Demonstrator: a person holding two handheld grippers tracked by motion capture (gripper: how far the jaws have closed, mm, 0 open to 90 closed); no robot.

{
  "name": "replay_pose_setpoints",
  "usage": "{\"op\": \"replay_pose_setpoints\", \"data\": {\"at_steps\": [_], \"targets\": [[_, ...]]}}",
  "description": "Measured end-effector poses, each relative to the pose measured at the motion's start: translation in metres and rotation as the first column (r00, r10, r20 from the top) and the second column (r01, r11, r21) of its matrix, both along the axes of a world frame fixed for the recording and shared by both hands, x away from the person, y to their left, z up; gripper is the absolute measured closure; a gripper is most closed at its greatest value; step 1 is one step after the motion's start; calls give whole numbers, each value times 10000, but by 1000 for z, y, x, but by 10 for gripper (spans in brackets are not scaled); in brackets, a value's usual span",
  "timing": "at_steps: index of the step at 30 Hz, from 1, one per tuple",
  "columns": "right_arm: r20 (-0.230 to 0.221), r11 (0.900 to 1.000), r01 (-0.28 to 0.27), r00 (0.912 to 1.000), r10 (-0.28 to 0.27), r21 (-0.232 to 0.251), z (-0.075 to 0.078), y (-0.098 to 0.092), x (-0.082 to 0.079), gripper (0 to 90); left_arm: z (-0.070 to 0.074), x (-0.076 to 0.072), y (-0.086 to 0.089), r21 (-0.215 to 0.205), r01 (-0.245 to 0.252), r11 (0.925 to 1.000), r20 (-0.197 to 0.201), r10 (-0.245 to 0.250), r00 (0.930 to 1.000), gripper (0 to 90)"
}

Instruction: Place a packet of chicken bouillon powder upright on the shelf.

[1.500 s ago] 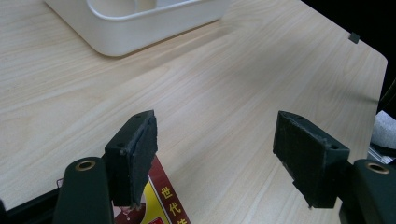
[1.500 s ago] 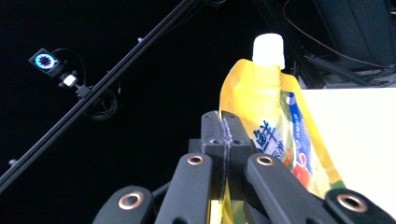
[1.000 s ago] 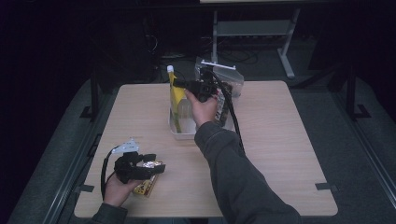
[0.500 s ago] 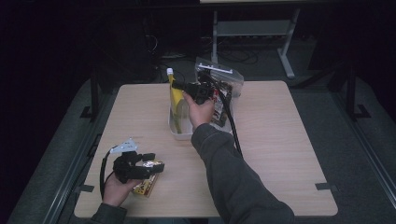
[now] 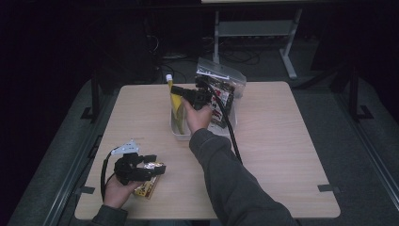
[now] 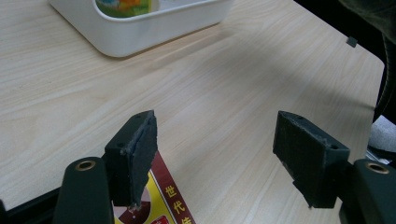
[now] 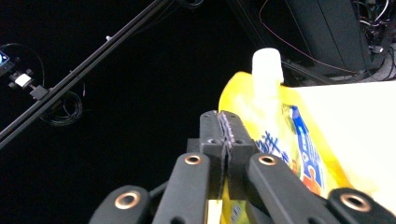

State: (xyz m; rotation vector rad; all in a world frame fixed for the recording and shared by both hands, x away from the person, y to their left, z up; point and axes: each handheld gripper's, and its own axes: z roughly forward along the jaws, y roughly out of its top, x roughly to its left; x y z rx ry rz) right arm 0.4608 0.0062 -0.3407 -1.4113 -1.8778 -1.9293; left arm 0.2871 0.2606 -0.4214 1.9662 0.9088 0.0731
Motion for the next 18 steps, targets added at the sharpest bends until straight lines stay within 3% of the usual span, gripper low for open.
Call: {"op": "replay_pose_setpoints", "data": {"at_steps": [9,18], "targets": [[-128,9996,-241,9996,239,-158,1,-3,0,737,-1,0,0,116,9,9999,-21,-9,10000,294],[-221,9988,-483,9986,481,-123,7,-11,-2,721,-2,0,-1,156,14,9999,-46,-13,10000,285]]}}
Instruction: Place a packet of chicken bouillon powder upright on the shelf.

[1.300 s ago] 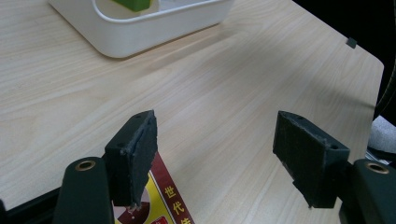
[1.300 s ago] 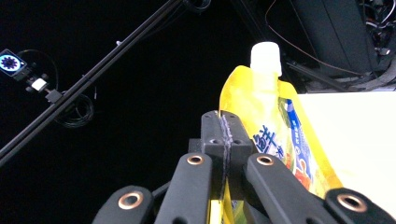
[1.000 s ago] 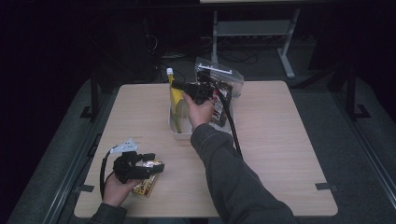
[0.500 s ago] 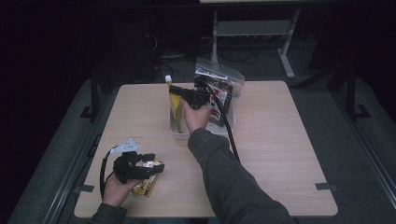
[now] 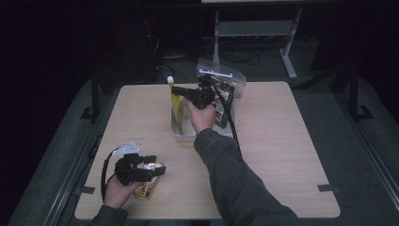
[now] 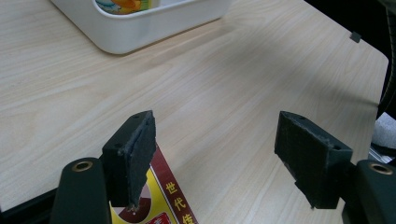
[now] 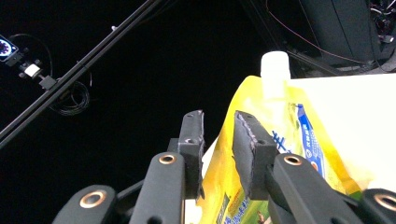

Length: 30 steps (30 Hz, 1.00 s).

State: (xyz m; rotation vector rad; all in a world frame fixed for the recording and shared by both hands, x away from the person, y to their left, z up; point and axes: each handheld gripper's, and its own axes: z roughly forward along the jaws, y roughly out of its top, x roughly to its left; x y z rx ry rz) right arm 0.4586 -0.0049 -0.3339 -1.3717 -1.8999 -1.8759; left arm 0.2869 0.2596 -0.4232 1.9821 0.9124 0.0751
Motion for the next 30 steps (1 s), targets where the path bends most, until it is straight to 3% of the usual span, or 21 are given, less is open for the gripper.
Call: {"op": "replay_pose_setpoints", "data": {"at_steps": [5,18,30], "targets": [[-10,9998,-136,9999,136,-119,3,-3,-2,720,2,0,2,-166,-29,9999,-33,29,10000,283],[-338,9968,-792,9963,788,-101,5,-18,-12,669,1,-2,6,542,-333,9980,91,329,9994,251],[-697,9926,-1218,9901,1215,-1,-4,-42,-23,620,-4,-6,1,1277,-550,9903,180,531,9984,226]]}}
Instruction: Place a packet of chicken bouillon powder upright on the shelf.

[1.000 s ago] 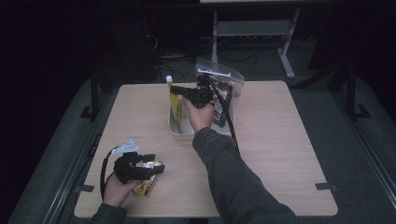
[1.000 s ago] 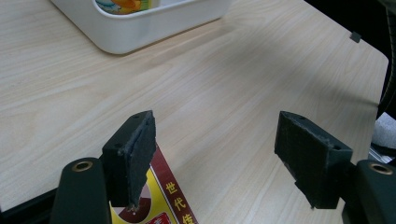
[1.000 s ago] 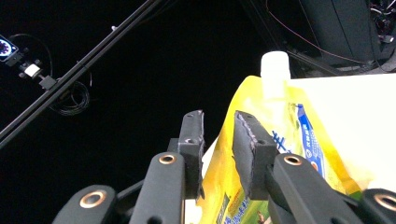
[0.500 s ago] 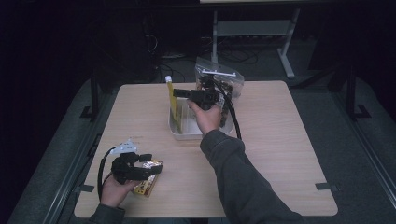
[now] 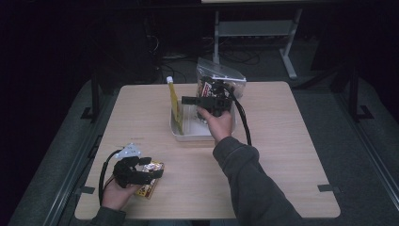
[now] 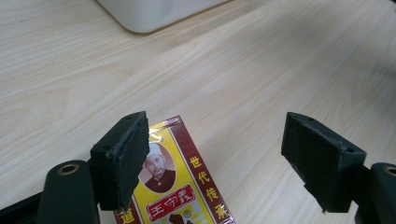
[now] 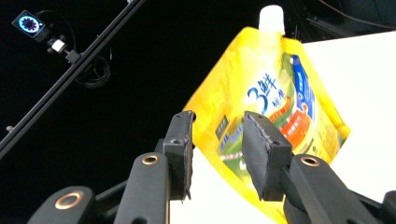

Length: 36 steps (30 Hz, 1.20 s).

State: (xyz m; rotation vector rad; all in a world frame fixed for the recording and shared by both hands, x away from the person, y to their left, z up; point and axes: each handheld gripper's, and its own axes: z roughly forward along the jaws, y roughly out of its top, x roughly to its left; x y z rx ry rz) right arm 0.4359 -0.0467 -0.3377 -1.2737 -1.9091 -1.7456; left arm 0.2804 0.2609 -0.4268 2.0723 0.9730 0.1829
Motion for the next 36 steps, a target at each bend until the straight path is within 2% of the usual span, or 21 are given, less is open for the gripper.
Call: {"op": "replay_pose_setpoints", "data": {"at_steps": [7,8,11,16,25,26,30,32,33,36], "targets": [[-259,9994,-282,9993,277,-179,-10,-15,-11,604,-4,-3,-3,366,-136,9992,-70,139,9999,215],[-308,9993,-333,9990,327,-193,-12,-15,-12,604,-4,-5,-4,585,-216,9981,-24,218,9998,211],[-358,9985,-447,9984,436,-325,-18,-17,-16,597,-4,-7,-3,784,-296,9965,20,296,9996,206],[-526,9969,-572,9971,543,-548,-28,-22,-23,580,-7,-12,0,1355,-624,9888,138,611,9980,193],[-743,9963,-570,9959,522,-642,-41,-32,-31,539,-12,-13,3,1739,-903,9806,-58,927,9957,194],[-800,9963,-597,9953,547,-617,-44,-34,-32,532,-13,-12,2,1977,-974,9754,-18,997,9950,194],[-812,9963,-561,9954,508,-647,-46,-36,-34,517,-17,-10,2,2217,-1043,9695,-158,1105,9937,193],[-901,9965,-533,9948,474,-647,-47,-38,-35,503,-19,-10,3,2237,-1036,9691,-295,1130,9932,192],[-852,9952,-531,9953,460,-826,-47,-38,-37,473,-20,-9,2,2247,-1034,9689,-368,1144,9927,189],[-816,9938,-516,9957,436,-986,-48,-39,-38,458,-20,-9,1,2333,-967,9676,-397,1088,9933,199]]}}
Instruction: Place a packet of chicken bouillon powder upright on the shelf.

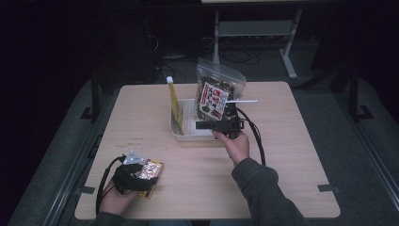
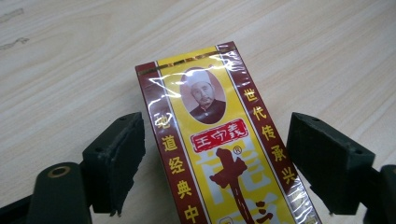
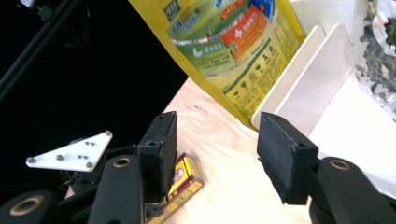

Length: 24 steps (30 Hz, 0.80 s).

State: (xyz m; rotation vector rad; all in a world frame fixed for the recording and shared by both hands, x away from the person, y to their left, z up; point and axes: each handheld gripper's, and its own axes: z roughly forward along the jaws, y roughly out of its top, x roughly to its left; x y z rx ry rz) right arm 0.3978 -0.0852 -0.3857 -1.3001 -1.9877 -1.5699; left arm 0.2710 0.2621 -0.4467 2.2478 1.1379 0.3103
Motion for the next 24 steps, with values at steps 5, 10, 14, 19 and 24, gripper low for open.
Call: {"op": "replay_pose_setpoints", "data": {"at_steps": [5,10,14,19,24], "targets": [[-101,9998,-117,9999,116,-167,-7,-2,-3,428,-2,0,-4,262,52,9996,17,-52,10000,206],[24,9975,-273,9996,275,-649,-10,-1,-7,418,-4,1,-6,306,109,9995,-123,-105,9999,222],[175,9919,-554,9982,577,-1146,-15,0,-13,405,-4,1,-10,417,261,9988,-174,-254,9995,301],[96,9881,-807,9965,827,-1310,-19,0,-16,382,-3,1,-11,506,244,9984,-210,-234,9995,313],[25,9845,-1175,9929,1189,-1298,-21,-2,-17,362,3,1,-15,348,376,9987,106,-379,9992,321]]}}
